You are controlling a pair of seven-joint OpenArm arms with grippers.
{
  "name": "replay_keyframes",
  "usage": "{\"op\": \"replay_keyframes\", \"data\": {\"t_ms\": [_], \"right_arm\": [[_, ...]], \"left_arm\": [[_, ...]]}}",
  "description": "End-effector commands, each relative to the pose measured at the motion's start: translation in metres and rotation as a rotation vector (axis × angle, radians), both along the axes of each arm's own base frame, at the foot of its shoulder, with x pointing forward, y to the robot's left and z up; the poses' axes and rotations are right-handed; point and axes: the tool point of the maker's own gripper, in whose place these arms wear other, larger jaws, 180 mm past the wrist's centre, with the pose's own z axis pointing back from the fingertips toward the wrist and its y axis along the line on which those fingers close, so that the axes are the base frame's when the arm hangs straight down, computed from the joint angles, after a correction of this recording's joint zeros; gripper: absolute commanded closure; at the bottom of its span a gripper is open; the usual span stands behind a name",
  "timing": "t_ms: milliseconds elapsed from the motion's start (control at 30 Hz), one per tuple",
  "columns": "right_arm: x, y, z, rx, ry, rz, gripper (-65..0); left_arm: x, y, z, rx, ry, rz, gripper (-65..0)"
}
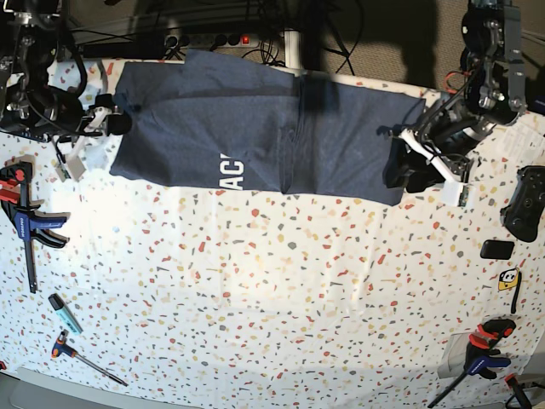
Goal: Fold the T-shirt properly
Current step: 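Hold the strip ends with both grippers and push them inward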
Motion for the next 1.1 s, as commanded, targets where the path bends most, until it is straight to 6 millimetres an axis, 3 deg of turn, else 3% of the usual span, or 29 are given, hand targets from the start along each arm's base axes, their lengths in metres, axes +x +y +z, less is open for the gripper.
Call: {"op": "replay_keyframes", "data": {"t_ms": [0, 200, 433, 600, 667, 833, 933, 1067], "right_arm": [[0.004, -0.007, 0.004, -0.002, -0.013, -0.005, -29.7], [-0.008, -0.004, -0.022, 0.08, 0.046, -0.057, -29.7], [-0.02, 0.029, -0.011, 0.277, 0.108, -0.024, -29.6], [-0.016, 0.032, -0.007, 0.303, 0.092, -0.026, -29.4], [-0.015, 0.034, -0.008, 0.308, 0.085, -0.031, -23.6], [0.004, 0.038, -0.003, 0.333, -0.027, -0.084, 0.0], [0.021, 0.032, 0.004, 0.329, -0.124, -0.122, 0.0], [0.038, 0.01, 0.01, 0.212, -0.178, -0.114, 0.0]], "left_arm": [[0.007, 0.0, 0.015, -0.016, -0.053, 0.002, -23.2], [0.009, 0.0, 0.017, -0.02, -0.064, 0.005, -23.2], [0.009, 0.0, 0.017, -0.021, -0.064, 0.005, -23.2], [0.009, 0.0, 0.017, -0.021, -0.063, 0.005, -23.2], [0.009, 0.0, 0.017, -0.021, -0.063, 0.005, -23.2], [0.009, 0.0, 0.017, -0.017, -0.063, 0.004, -23.2], [0.009, 0.003, 0.013, 0.019, -0.06, 0.003, -23.2], [0.008, 0.008, 0.008, 0.076, -0.054, 0.001, -23.2]]}}
